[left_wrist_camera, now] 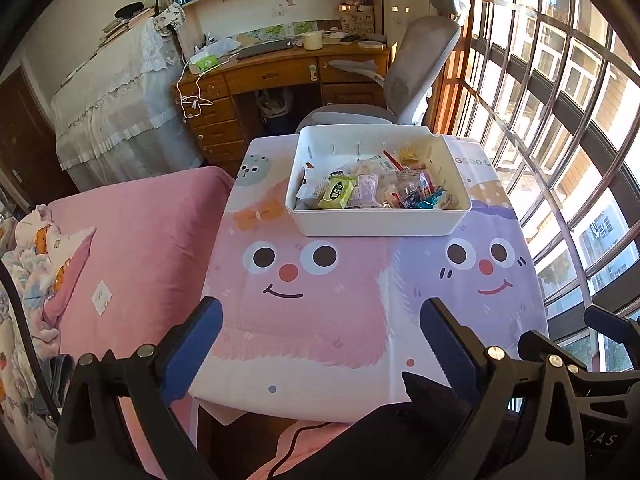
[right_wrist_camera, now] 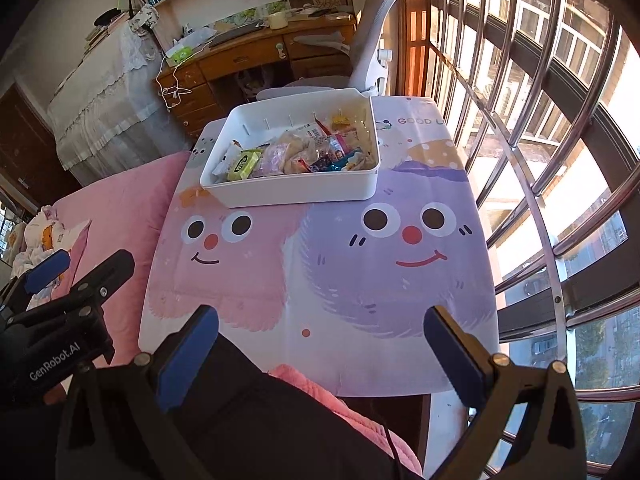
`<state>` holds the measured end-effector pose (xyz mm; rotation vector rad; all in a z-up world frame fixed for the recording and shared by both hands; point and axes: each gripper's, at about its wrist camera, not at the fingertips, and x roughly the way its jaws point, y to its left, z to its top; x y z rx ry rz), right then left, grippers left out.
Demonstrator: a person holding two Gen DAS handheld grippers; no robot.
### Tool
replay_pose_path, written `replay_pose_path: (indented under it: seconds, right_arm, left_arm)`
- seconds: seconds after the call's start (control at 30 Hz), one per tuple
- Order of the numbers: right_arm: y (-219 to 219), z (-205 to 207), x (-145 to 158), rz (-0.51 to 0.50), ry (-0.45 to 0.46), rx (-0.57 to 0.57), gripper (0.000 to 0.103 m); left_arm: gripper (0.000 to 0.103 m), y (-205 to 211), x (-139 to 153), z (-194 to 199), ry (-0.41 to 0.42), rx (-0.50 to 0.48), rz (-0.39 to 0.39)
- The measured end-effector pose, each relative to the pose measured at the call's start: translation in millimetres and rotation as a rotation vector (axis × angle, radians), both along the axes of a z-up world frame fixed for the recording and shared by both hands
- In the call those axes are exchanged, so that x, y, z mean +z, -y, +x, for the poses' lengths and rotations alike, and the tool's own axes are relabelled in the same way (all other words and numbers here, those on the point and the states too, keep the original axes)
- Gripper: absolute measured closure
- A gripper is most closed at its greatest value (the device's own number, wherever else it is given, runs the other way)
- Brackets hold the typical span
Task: Organize snacks
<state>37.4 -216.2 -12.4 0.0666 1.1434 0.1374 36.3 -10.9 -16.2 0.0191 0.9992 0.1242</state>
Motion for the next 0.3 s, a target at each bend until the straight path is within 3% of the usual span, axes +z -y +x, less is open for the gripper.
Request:
replay_pose_path:
  seconds: [0.3]
  right_arm:
    - [-2.6,5.8,-3.6,0.004,-0.009,0.003,0.000]
  left_arm:
    - [0.004,-1.8,0.0,4.4,-0.001,0.004,-0.002]
